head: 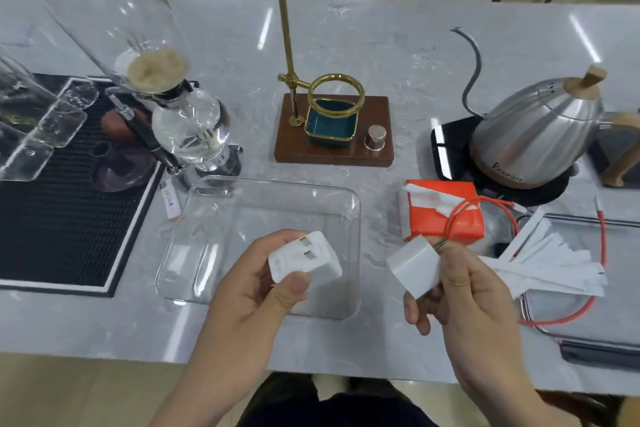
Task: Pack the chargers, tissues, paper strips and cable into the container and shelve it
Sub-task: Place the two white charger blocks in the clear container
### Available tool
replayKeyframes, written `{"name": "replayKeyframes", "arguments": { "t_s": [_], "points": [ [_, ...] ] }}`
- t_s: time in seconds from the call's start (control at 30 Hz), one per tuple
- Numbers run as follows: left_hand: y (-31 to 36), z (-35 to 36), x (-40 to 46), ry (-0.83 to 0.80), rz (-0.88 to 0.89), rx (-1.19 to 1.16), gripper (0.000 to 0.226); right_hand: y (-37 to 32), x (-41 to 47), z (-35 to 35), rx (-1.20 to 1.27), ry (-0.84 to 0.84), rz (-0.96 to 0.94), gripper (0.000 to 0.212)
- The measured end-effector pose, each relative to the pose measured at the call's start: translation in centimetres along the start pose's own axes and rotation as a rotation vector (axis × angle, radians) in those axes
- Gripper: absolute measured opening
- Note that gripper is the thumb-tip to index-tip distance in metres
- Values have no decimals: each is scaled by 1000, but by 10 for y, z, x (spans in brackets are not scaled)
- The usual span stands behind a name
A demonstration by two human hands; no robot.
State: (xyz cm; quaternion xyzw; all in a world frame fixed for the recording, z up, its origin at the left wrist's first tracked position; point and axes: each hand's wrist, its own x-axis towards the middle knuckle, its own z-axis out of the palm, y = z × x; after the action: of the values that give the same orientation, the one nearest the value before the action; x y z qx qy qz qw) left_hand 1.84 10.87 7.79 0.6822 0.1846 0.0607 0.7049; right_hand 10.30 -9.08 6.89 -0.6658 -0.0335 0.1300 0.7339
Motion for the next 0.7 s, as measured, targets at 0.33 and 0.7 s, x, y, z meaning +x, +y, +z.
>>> {"name": "replayKeyframes", "arguments": {
  "t_s": [0.33,0.7],
  "points": [
    [-11,-29,22,-159,-37,86,33,-1,-7,33,-47,108,-53,50],
    [-13,-43,37,-283,-49,89,28,-7,-11,44,-118,164,-102,38]
  ]
}}
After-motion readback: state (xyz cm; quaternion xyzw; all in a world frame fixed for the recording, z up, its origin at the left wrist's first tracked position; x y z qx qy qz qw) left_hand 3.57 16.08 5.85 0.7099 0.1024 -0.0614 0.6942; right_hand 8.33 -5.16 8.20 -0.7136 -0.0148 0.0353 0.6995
